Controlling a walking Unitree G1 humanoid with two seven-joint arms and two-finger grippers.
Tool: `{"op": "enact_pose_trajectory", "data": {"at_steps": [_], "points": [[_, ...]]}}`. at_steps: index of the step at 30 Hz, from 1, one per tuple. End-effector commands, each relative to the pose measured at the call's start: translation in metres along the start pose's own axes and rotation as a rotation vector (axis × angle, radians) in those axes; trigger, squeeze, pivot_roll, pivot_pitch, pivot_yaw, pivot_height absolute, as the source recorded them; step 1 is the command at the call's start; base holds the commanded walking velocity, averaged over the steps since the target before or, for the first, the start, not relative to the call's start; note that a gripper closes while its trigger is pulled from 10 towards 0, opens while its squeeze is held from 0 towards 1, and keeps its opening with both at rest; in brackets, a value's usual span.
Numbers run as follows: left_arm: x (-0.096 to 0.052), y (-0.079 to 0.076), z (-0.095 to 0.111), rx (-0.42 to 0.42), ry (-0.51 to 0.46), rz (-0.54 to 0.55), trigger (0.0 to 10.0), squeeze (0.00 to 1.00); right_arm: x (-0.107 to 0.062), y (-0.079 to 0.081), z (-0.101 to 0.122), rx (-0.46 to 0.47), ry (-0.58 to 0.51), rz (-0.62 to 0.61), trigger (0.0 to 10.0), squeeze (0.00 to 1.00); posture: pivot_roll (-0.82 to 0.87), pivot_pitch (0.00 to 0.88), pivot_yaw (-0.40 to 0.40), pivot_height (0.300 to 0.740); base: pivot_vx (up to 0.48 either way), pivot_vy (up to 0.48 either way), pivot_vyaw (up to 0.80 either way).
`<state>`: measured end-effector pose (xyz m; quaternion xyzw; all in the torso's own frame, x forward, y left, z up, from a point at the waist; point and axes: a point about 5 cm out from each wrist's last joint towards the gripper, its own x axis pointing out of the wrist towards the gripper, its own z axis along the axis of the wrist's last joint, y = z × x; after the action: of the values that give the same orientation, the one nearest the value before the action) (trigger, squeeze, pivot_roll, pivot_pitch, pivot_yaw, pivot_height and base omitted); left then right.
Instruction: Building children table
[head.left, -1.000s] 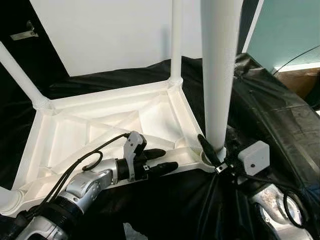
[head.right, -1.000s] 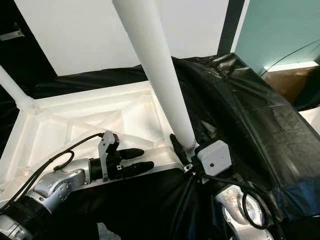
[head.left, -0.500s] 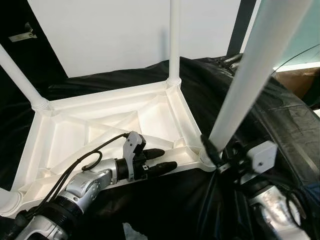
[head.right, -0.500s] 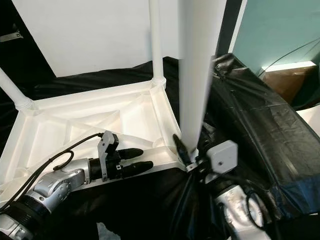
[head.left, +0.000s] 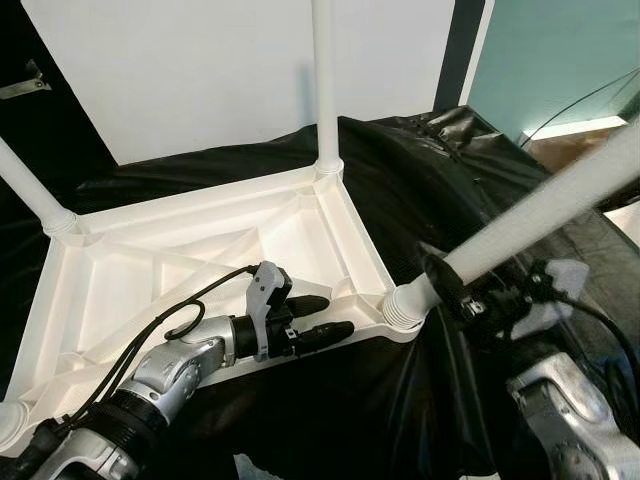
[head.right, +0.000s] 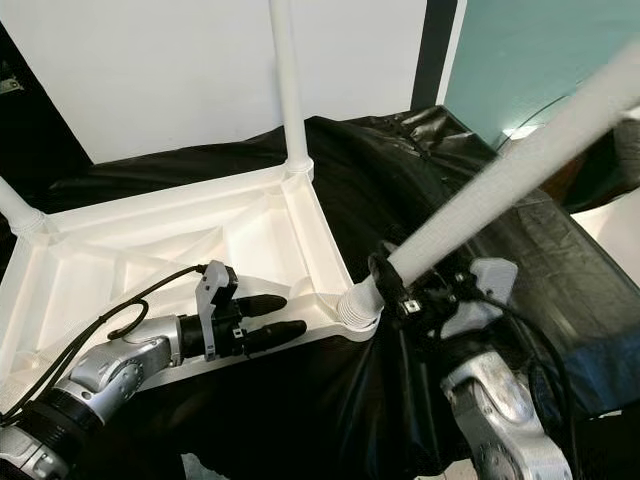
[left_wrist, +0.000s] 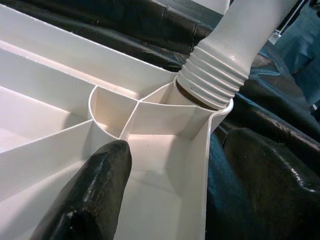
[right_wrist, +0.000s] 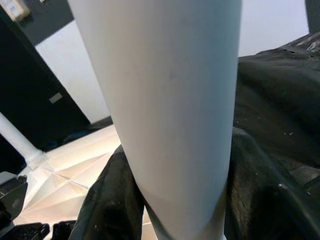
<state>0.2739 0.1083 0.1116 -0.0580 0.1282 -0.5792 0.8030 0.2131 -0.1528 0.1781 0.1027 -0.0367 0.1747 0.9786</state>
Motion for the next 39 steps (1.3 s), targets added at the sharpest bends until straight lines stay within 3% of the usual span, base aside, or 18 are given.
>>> {"op": "enact_pose_trajectory", "data": {"at_steps": [1,11,13,21,30,39], "points": [[-0.003,-0.023,0.002,0.028,0.011,-0.486,10.0,0.0,0.0,-0.007,-0.026,-0.01,0.202,-0.057,10.0,0.0,-0.21,0.059,0.072,0.74,0.0,0.0,0.0],[-0.003,-0.023,0.0,0.018,0.0,-0.469,10.0,0.0,0.012,-0.012,-0.006,-0.096,0.32,0.02,10.0,0.0,-0.2,0.057,0.055,0.74,0.0,0.0,0.0],[-0.003,-0.023,-0.001,0.015,-0.008,-0.458,10.0,0.0,0.009,-0.011,-0.009,-0.157,0.416,0.085,10.0,0.0,-0.19,0.056,0.045,0.74,0.0,0.0,0.0],[-0.004,-0.025,-0.004,0.007,-0.019,-0.443,10.0,0.0,-0.005,-0.003,-0.025,-0.204,0.515,0.149,10.0,0.0,-0.18,0.063,0.033,0.74,0.0,0.0,0.0],[-0.005,-0.025,-0.004,0.004,-0.018,-0.439,10.0,0.0,-0.017,0.002,-0.046,-0.147,0.606,0.123,10.0,0.0,-0.18,0.067,0.04,0.74,0.0,0.0,0.0],[-0.007,-0.022,-0.003,0.007,-0.009,-0.441,10.0,0.0,-0.015,0.001,-0.041,-0.137,0.613,0.124,10.0,0.0,-0.18,0.067,0.056,0.74,0.0,0.0,0.0]]}}
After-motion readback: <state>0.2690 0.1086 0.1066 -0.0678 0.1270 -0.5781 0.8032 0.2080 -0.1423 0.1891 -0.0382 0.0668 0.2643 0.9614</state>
